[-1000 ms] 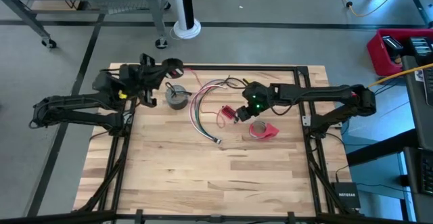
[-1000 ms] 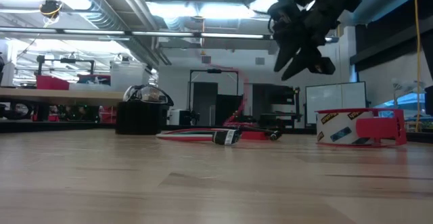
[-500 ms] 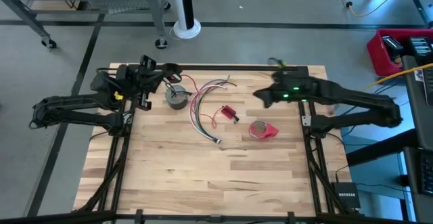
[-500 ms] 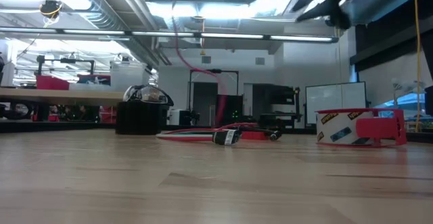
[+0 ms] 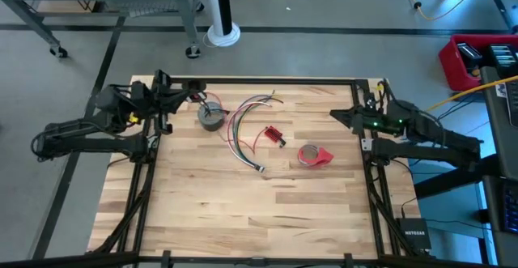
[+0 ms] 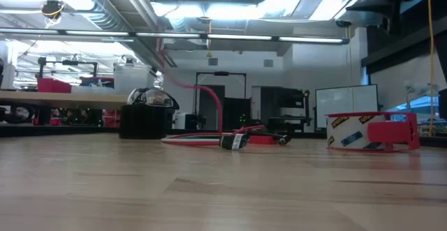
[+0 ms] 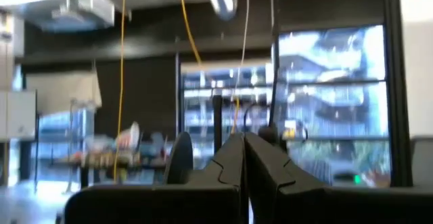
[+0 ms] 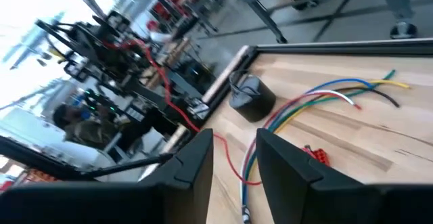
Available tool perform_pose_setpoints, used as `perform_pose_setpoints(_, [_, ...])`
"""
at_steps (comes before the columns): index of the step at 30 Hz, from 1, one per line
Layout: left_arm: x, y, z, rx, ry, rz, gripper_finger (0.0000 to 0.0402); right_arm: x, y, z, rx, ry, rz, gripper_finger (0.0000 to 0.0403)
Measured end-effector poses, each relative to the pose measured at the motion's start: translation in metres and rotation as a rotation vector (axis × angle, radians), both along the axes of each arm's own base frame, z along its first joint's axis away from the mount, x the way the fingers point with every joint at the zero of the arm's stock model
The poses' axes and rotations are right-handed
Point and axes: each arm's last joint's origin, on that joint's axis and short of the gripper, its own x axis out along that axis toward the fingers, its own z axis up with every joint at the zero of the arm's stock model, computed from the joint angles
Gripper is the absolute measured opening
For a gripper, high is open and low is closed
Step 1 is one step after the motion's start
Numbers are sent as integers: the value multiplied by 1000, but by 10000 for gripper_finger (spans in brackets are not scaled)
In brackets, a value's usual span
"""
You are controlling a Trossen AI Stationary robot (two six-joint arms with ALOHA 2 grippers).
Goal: Coil cords
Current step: Coil the red wire onto the spool
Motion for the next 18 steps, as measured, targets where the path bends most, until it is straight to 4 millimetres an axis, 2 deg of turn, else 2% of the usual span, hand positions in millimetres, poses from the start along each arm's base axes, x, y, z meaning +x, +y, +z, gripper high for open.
perform_pose_setpoints(4, [3,-1,-12,-78,117,-29,0,2,0,-18,-6,-29,0,117])
perform_pose_setpoints(10, [25,-2,-34,-121,216,-67,0,12,-2,-42,46,13,-5,117])
perform_pose_setpoints(13, [35,-2,-54,-117,194,-78,0,17,-3,-50,74,24,20,117])
perform_pose_setpoints(18, [45,-3,-95,-150,77,-118,0,25,-3,-50,73,-6,76,117])
